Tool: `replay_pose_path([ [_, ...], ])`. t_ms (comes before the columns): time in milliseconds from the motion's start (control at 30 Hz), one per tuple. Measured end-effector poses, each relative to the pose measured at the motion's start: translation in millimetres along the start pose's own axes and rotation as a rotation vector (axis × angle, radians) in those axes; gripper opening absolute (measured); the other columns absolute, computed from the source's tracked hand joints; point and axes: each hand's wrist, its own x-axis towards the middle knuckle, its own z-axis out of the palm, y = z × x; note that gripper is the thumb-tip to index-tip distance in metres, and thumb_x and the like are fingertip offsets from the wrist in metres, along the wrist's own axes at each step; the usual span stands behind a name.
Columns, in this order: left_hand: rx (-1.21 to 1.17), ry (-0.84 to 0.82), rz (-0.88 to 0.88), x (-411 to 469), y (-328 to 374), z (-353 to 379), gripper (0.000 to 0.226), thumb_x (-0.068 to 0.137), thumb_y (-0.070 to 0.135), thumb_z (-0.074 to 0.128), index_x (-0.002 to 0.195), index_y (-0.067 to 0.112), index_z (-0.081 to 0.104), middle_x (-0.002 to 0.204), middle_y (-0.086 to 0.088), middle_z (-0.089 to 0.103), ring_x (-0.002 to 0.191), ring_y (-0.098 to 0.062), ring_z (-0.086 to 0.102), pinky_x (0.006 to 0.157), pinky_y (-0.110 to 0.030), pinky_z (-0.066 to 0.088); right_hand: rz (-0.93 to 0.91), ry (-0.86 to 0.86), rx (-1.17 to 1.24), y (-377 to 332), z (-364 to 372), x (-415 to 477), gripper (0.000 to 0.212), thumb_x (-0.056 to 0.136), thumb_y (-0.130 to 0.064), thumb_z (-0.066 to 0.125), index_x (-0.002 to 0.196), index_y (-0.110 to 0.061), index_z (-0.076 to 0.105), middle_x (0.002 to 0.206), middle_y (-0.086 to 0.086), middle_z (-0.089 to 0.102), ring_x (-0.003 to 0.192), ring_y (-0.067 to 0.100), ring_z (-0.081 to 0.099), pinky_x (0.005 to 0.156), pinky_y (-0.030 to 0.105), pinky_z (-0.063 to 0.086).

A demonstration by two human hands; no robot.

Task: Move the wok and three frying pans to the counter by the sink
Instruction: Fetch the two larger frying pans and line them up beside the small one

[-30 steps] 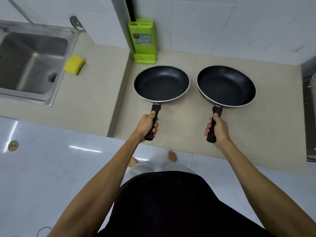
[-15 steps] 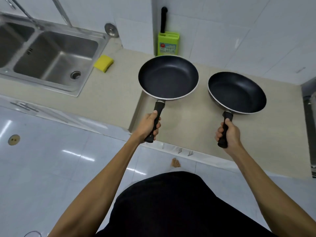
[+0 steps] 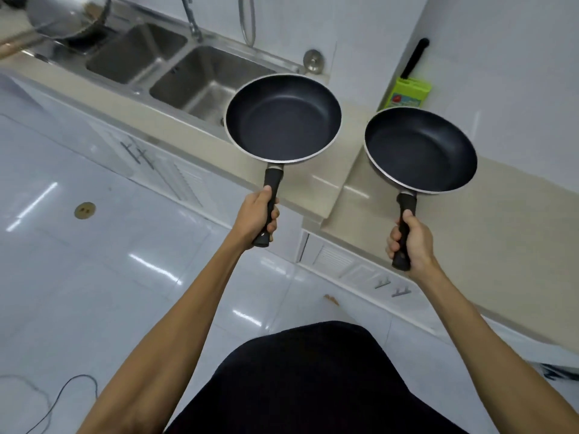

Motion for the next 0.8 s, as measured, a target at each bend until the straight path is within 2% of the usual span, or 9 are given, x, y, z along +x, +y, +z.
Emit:
replay_pose_path([
  [167, -0.023, 0.125, 0.024, -11, 0, -77, 0.039, 0.107, 0.041, 0.035, 0.087, 0.012, 0.053, 0.054, 0.003, 0.05, 0.036, -0.013, 0.041, 0.038, -0.025, 0.039, -0.019, -0.119, -0.15, 10, 75, -7, 0.029, 0.102, -0.04, 0.047, 0.085, -0.017, 0.05, 0.052, -0.001, 0.047, 0.036, 0.015, 0.04, 0.035, 0.024, 0.035],
  [367, -0.059, 0.253, 0.034, -14, -4, -162, 0.039, 0.107, 0.04, 0.035, 0.087, 0.011, 0.053, 0.054, 0.002, 0.051, 0.036, -0.013, 0.041, 0.037, -0.024, 0.039, -0.035, -0.264, -0.28, 17, 163, 0, 0.032, 0.109, -0.036, 0.041, 0.087, -0.015, 0.05, 0.049, -0.002, 0.047, 0.033, 0.014, 0.04, 0.033, 0.021, 0.035],
  [433, -0.095, 0.305, 0.024, 8, -2, -214, 0.04, 0.106, 0.04, 0.036, 0.086, 0.011, 0.054, 0.054, 0.003, 0.051, 0.036, -0.012, 0.042, 0.036, -0.024, 0.04, -0.038, -0.316, -0.33, 22, 226, 14, 0.033, 0.11, -0.035, 0.039, 0.087, -0.014, 0.049, 0.049, -0.001, 0.046, 0.032, 0.014, 0.04, 0.032, 0.021, 0.036],
  [533, -0.114, 0.345, 0.028, 18, 1, -243, 0.04, 0.107, 0.04, 0.035, 0.086, 0.011, 0.055, 0.054, 0.003, 0.051, 0.036, -0.012, 0.043, 0.035, -0.025, 0.042, -0.048, -0.373, -0.36, 20, 269, 19, 0.034, 0.111, -0.033, 0.037, 0.086, -0.013, 0.048, 0.048, 0.0, 0.046, 0.031, 0.015, 0.04, 0.03, 0.023, 0.036],
  [800, -0.177, 0.509, -0.037, 89, 38, -408, 0.041, 0.104, 0.042, 0.036, 0.088, 0.01, 0.055, 0.054, 0.003, 0.053, 0.036, -0.014, 0.044, 0.036, -0.027, 0.043, -0.036, -0.481, -0.469, 22, 468, 76, 0.032, 0.11, -0.035, 0.039, 0.091, -0.011, 0.049, 0.051, 0.002, 0.048, 0.032, 0.016, 0.042, 0.031, 0.023, 0.038],
])
